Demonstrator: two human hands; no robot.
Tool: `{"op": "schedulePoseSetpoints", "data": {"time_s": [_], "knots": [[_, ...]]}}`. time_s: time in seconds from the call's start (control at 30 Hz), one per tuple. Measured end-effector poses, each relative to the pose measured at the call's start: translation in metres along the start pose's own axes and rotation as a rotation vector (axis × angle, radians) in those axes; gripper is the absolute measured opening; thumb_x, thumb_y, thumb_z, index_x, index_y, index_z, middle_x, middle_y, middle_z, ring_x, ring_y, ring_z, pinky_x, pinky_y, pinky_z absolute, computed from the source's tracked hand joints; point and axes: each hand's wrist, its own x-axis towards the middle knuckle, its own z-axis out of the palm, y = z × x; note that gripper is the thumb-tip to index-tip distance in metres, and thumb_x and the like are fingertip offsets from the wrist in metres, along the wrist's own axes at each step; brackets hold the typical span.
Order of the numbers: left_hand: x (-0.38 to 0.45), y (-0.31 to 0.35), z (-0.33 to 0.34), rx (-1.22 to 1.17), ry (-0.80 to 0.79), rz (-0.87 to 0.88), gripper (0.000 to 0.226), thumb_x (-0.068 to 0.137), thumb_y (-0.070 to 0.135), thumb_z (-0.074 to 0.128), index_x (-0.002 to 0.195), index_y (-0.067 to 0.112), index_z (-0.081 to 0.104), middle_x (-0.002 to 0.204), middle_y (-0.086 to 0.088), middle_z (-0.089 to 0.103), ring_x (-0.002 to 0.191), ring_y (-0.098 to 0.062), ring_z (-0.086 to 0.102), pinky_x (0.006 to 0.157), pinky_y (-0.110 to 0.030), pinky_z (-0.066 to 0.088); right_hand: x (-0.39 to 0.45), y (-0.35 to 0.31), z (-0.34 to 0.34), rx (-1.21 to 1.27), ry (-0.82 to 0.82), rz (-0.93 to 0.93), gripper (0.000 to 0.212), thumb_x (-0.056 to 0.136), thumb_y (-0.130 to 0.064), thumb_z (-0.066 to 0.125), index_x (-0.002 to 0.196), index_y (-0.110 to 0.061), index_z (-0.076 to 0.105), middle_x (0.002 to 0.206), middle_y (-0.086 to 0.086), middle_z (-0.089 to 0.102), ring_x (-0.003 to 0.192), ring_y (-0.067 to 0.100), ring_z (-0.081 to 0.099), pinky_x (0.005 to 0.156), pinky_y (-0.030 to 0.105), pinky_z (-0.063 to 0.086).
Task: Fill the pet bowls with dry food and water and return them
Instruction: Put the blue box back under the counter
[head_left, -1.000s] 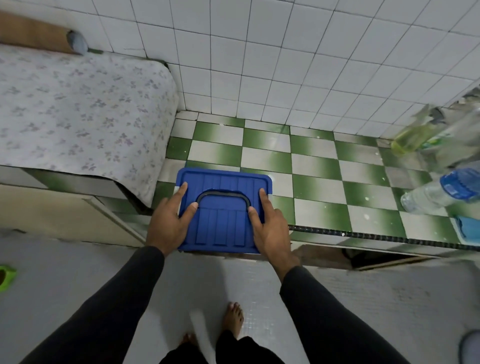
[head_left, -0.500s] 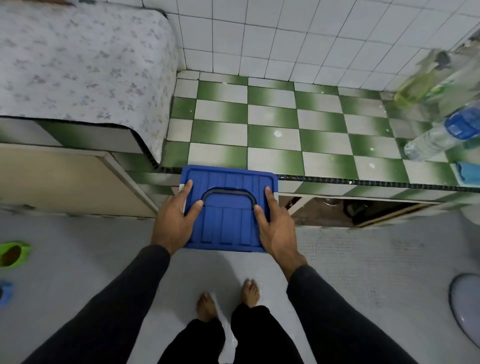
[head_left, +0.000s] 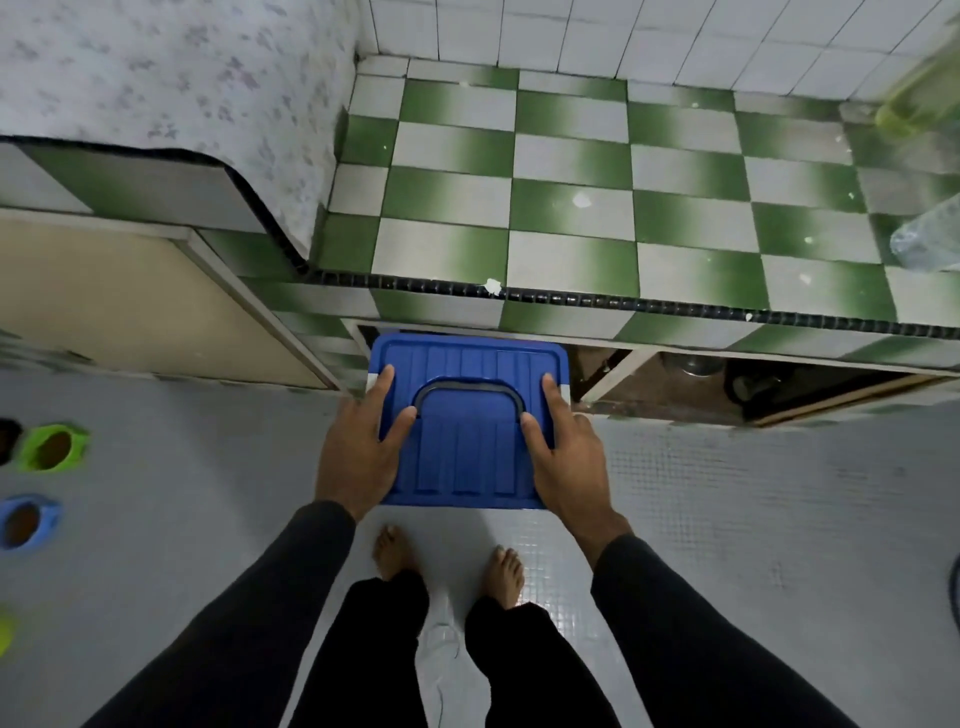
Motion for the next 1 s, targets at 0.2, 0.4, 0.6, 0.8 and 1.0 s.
{"op": "schedulePoseSetpoints", "data": {"time_s": [0.2, 0.4, 0.6, 0.8, 1.0], "knots": [[0.001, -0.041, 0.044, 0.044, -0.035, -0.028, 0.070, 0.101, 0.061, 0.039, 0.163, 0.037, 0.018, 0.122, -0.007, 0.059, 0.098, -0.010, 0.044, 0.082, -0.028, 0.037, 0.011, 0.034, 0.044, -0.035, -0.027, 0.027, 0.064, 0.101, -0.060, 0.035, 0.158, -0.046, 0.008, 0.115, 0.005, 0.052, 0.095, 0.013, 0.049, 0.082, 0.027, 0.037], [0.023, -0.095, 0.097, 0.029, -0.041, -0.003, 0.066, 0.105, 0.050, 0.047, 0.163, 0.035, 0.019, 0.118, -0.011, 0.059, 0.092, -0.006, 0.039, 0.075, -0.021, 0.028, 0.044, 0.073, 0.114, -0.025, -0.029, 0.056, 0.064, 0.101, -0.061, 0.035, 0.157, -0.047, 0.009, 0.118, 0.006, 0.052, 0.094, 0.011, 0.045, 0.083, 0.027, 0.038], [0.054, -0.157, 0.170, -0.034, -0.041, -0.017, 0.066, 0.104, 0.043, 0.053, 0.162, 0.031, 0.025, 0.101, -0.010, 0.057, 0.085, -0.010, 0.044, 0.070, -0.020, 0.030, 0.092, 0.124, 0.194, -0.011, -0.016, 0.064, 0.064, 0.100, -0.061, 0.037, 0.157, -0.049, 0.011, 0.117, 0.005, 0.054, 0.095, 0.011, 0.046, 0.086, 0.027, 0.041], [0.090, -0.220, 0.253, -0.058, -0.027, -0.026, 0.067, 0.103, 0.045, 0.053, 0.162, 0.032, 0.025, 0.100, -0.008, 0.058, 0.087, -0.014, 0.050, 0.075, -0.025, 0.038, 0.151, 0.179, 0.267, -0.013, -0.027, 0.062, 0.064, 0.099, -0.063, 0.036, 0.156, -0.051, 0.010, 0.113, 0.003, 0.052, 0.092, 0.011, 0.047, 0.082, 0.026, 0.040], [0.124, -0.264, 0.324, -0.099, -0.009, -0.021, 0.066, 0.103, 0.047, 0.052, 0.162, 0.033, 0.026, 0.114, -0.006, 0.055, 0.102, -0.014, 0.051, 0.088, -0.025, 0.039, 0.202, 0.228, 0.328, 0.016, 0.008, 0.054, 0.063, 0.099, -0.062, 0.040, 0.155, -0.053, 0.013, 0.114, 0.004, 0.052, 0.097, 0.017, 0.051, 0.090, 0.030, 0.042]]}}
